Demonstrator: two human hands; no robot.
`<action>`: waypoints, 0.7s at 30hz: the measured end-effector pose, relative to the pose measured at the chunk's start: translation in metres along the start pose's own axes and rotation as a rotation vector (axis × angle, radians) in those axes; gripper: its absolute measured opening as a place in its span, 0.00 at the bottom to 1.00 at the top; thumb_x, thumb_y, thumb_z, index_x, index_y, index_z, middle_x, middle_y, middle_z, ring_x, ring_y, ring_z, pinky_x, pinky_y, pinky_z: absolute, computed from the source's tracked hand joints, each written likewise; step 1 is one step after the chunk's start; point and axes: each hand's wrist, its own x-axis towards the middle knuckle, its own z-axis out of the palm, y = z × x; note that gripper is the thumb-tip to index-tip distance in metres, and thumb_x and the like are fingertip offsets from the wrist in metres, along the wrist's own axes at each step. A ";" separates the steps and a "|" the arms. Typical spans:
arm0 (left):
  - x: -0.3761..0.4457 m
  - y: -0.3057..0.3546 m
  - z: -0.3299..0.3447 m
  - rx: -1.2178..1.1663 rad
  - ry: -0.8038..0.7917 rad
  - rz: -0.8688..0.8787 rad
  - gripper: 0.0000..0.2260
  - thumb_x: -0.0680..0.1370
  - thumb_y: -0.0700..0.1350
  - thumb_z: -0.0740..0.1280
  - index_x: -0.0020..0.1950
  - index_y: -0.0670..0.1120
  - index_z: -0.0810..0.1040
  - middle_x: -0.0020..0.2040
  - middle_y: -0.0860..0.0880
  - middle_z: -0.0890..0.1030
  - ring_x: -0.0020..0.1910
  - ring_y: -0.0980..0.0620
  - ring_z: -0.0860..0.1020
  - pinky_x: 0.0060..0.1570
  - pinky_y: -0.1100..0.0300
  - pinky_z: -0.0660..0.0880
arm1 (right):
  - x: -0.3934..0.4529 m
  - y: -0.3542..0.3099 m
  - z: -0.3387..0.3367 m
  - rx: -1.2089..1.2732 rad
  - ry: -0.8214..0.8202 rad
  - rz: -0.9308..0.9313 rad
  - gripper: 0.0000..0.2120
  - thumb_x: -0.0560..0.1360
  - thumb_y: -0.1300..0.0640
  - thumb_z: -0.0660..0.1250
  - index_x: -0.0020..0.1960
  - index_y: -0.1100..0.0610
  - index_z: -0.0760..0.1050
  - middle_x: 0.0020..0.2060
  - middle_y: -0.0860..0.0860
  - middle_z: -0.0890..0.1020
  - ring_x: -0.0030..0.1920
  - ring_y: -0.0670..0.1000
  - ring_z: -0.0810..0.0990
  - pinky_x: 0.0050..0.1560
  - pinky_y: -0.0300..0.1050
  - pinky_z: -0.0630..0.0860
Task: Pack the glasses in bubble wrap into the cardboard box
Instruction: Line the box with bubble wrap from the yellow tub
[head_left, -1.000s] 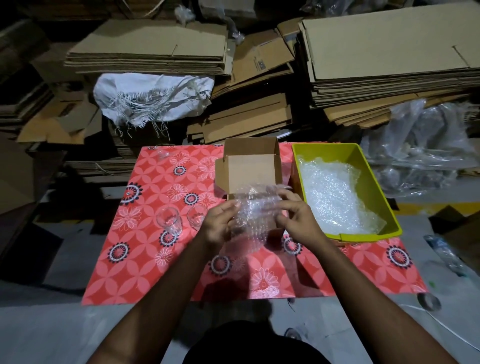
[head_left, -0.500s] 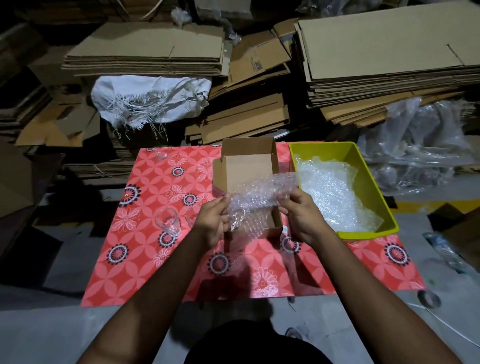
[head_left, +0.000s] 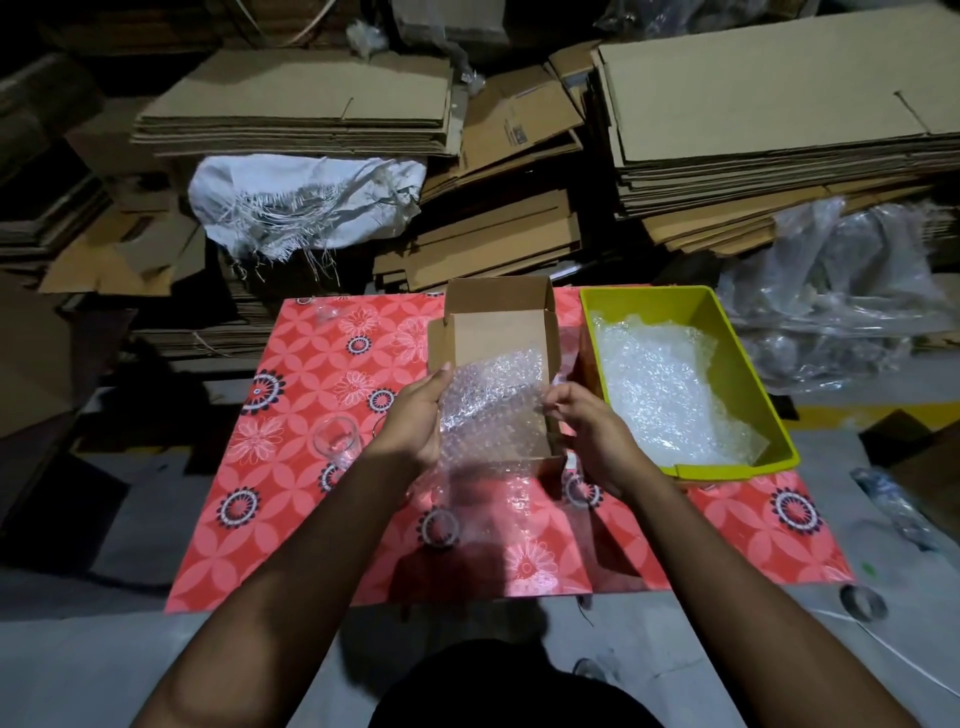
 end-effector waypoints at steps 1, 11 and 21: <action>0.002 -0.001 0.001 0.007 0.001 -0.017 0.25 0.82 0.52 0.63 0.77 0.43 0.65 0.79 0.45 0.61 0.78 0.42 0.59 0.76 0.43 0.59 | 0.005 0.002 0.002 0.015 -0.014 0.001 0.09 0.70 0.51 0.68 0.50 0.50 0.76 0.52 0.46 0.80 0.51 0.49 0.76 0.48 0.47 0.67; 0.003 -0.012 -0.008 -0.070 -0.030 -0.154 0.30 0.77 0.65 0.64 0.73 0.48 0.72 0.72 0.38 0.74 0.70 0.38 0.73 0.69 0.36 0.69 | 0.016 -0.012 0.029 -0.212 0.151 -0.126 0.14 0.73 0.56 0.77 0.37 0.64 0.78 0.31 0.47 0.81 0.35 0.44 0.79 0.41 0.40 0.76; 0.004 -0.027 -0.013 0.170 -0.022 0.080 0.27 0.74 0.49 0.75 0.67 0.35 0.75 0.61 0.43 0.83 0.62 0.47 0.80 0.71 0.43 0.70 | 0.002 -0.020 0.025 -0.254 -0.029 -0.062 0.20 0.83 0.54 0.63 0.32 0.50 0.71 0.25 0.40 0.69 0.28 0.39 0.67 0.32 0.36 0.64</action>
